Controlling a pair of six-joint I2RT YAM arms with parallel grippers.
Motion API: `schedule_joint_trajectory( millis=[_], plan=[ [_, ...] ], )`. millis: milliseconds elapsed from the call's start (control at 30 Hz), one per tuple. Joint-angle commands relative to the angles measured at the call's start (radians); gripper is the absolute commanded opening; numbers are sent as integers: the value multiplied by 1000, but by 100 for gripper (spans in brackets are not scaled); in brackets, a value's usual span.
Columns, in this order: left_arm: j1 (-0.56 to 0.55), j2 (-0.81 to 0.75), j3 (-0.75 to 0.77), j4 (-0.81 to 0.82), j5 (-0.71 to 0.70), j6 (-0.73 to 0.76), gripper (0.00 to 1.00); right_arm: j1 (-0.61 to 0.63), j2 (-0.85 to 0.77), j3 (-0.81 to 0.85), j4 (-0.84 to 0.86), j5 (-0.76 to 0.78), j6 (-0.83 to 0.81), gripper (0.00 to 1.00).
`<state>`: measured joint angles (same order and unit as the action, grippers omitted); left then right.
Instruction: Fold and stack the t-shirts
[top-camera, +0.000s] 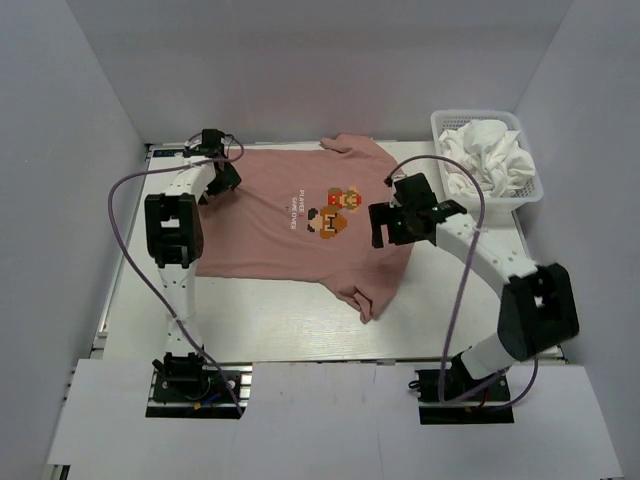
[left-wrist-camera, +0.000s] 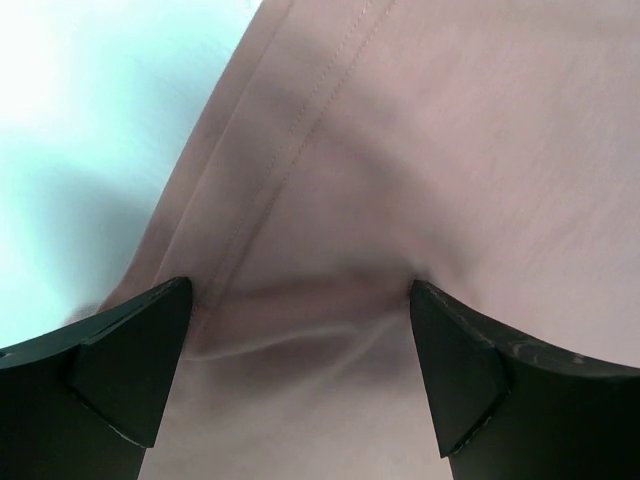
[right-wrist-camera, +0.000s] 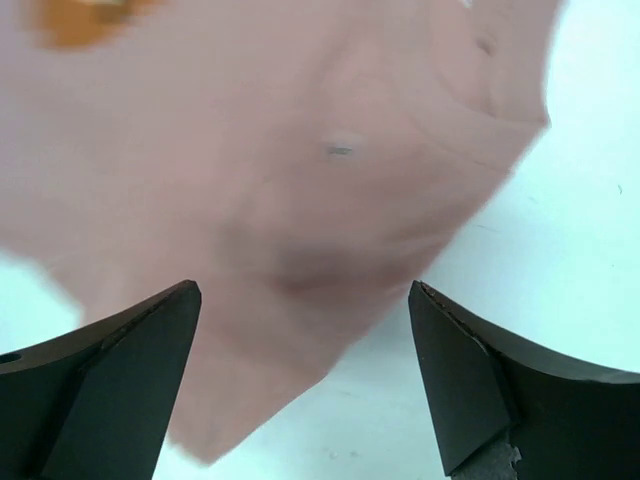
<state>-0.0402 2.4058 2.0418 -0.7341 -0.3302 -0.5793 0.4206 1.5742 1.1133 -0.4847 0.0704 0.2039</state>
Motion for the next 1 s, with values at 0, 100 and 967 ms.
schedule_joint_trajectory(
  millis=[0,100,967],
  plan=[
    [-4,-214,-83,-47,63,32,100,87,-153,0,-18,-144,-123,90],
    [-23,-393,-225,-37,54,32,100,178,-209,-23,-23,-233,-88,90],
    [-32,-1524,-1292,-45,525,-116,100,300,-304,-434,228,45,405,0]
  ],
)
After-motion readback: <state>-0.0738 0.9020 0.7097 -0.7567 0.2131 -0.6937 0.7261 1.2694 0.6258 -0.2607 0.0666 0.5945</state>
